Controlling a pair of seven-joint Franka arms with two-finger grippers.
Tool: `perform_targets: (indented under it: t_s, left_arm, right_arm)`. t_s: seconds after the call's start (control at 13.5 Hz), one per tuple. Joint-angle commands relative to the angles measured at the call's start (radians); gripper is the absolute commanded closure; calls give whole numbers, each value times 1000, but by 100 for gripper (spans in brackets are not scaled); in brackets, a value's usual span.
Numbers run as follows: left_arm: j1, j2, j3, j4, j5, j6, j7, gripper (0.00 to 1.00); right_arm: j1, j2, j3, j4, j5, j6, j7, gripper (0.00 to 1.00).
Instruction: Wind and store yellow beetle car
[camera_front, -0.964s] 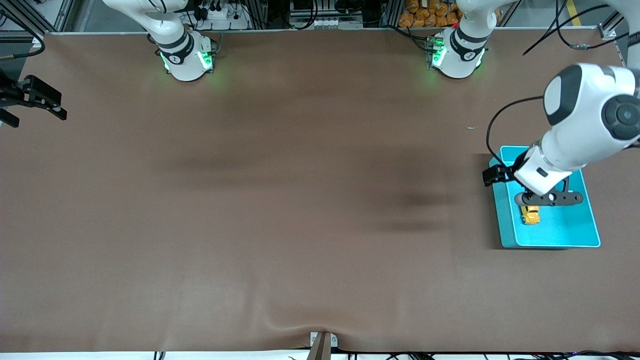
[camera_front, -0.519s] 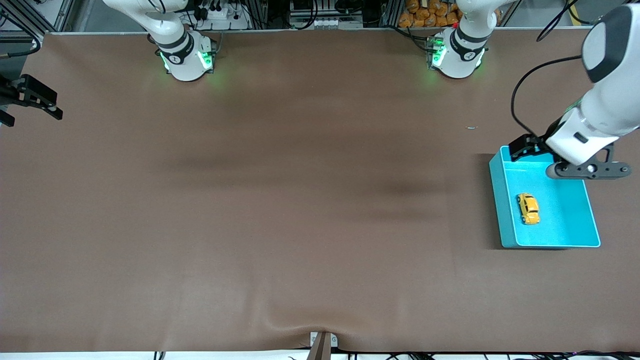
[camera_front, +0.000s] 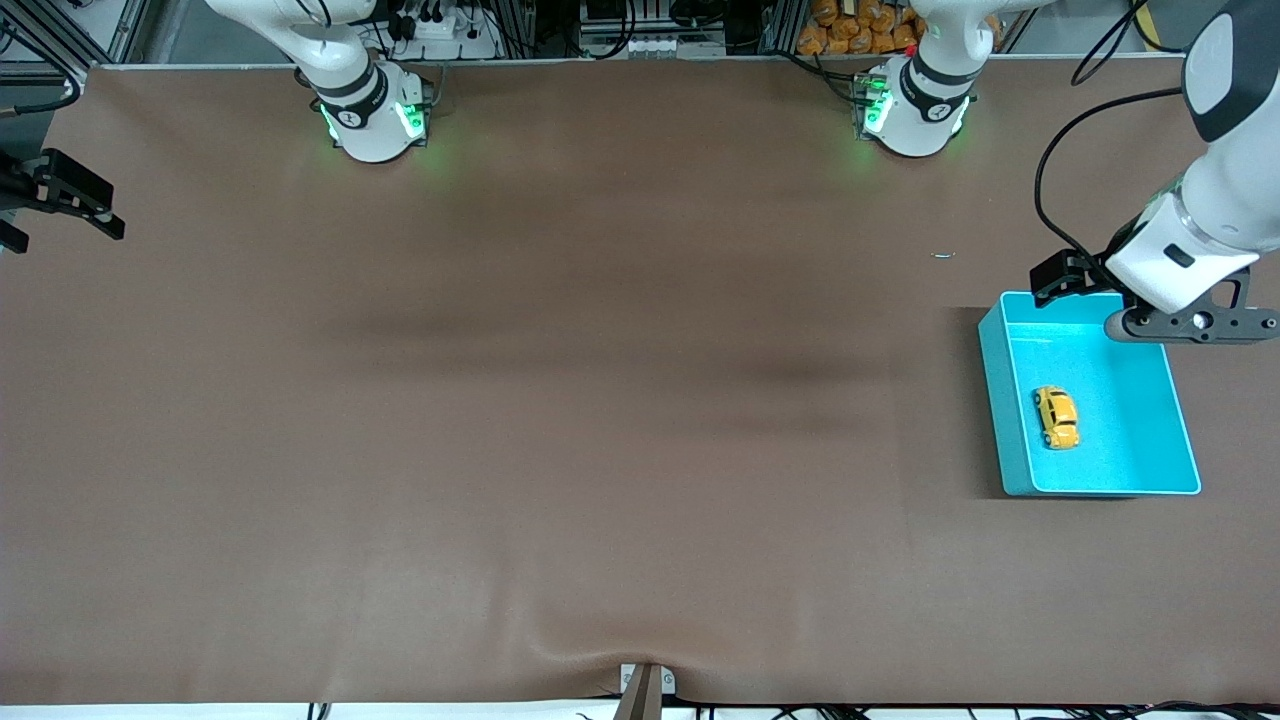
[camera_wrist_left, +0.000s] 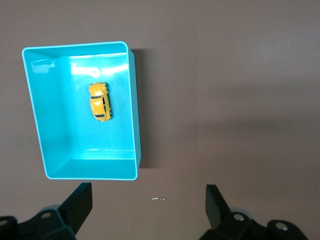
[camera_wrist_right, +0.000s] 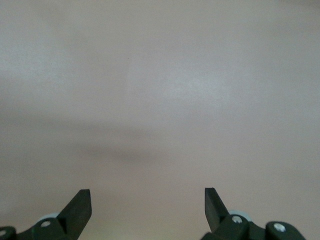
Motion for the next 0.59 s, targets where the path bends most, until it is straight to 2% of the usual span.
perform_targets:
  t_s: [0.0,0.15,0.22,0.52]
  left_arm:
    - [-128,-39,128,2,-32,-45,20,0]
    - [-214,-68,220,0,-73,-52,16,0]
    - [-235,-77,242,0,-78,-61,10,0]
    - [-226,-115,222,-1,-98,-68,-8,0]
  right_arm:
    - [-24,-3,8,14,-7,-17,-17,0]
    - [-24,-3,10,14,-7,-17,-20,0]
    - [-24,-3,10,14,-7,-17,-20,0]
    - [-24,-3,10,14,-7,-17,-20,0]
